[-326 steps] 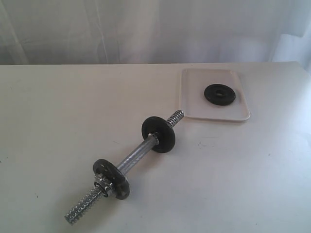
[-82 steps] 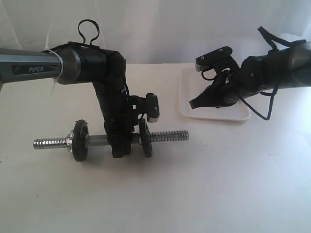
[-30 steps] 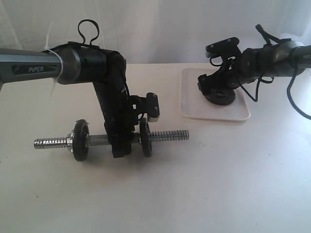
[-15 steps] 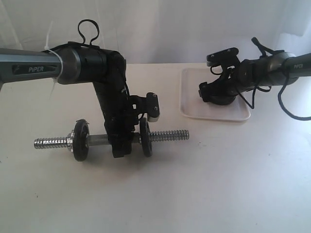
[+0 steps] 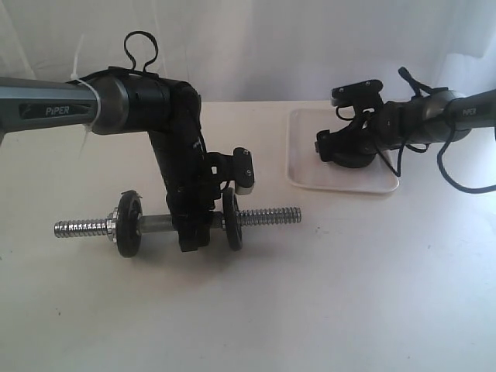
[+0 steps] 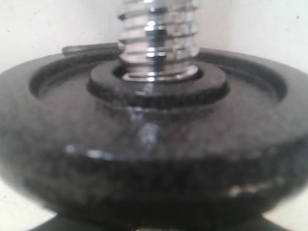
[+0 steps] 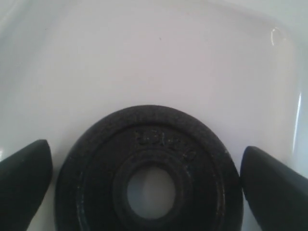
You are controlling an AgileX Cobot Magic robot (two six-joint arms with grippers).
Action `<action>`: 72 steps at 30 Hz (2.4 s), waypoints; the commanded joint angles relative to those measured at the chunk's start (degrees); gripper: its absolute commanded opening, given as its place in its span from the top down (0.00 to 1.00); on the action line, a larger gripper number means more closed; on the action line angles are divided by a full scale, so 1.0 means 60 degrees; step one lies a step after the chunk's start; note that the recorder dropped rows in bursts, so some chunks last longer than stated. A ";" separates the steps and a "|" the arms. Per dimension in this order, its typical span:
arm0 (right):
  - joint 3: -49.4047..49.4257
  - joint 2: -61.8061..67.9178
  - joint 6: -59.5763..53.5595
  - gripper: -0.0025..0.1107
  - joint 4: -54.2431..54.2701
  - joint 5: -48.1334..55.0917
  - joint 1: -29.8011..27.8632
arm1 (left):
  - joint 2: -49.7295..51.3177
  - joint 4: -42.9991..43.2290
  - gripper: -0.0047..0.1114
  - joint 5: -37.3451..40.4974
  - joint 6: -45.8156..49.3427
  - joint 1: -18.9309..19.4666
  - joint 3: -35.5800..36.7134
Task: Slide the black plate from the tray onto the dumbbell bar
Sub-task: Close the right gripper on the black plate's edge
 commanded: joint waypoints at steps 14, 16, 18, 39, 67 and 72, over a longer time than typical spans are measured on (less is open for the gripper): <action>0.0057 0.0361 0.0016 0.07 -0.0230 0.1285 -0.0073 | -0.0157 -0.0494 0.96 -0.0086 0.0006 0.0007 0.0032; 0.0057 0.0361 0.0016 0.07 -0.0230 0.1372 -0.0073 | -0.0157 -0.0494 0.96 -0.0086 0.0006 0.0007 0.0032; 0.0057 0.0361 0.0016 0.07 -0.0230 0.1445 -0.0073 | -0.0157 -0.0494 0.96 -0.0086 0.0006 0.0007 0.0032; 0.0057 0.0803 0.0034 0.16 -0.0194 0.1796 -0.0073 | -0.0157 -0.0494 0.96 -0.0086 0.0006 0.0007 0.0032; 0.0175 -0.0175 -0.0427 0.98 -0.0333 0.1809 -0.0073 | -0.0157 -0.1396 0.96 -0.0068 -0.0151 0.0007 0.0032; 0.0439 -0.0680 -0.1742 0.98 0.0946 0.1758 -0.0054 | -0.0157 -0.1352 0.96 -0.0068 -0.0151 0.0007 0.0032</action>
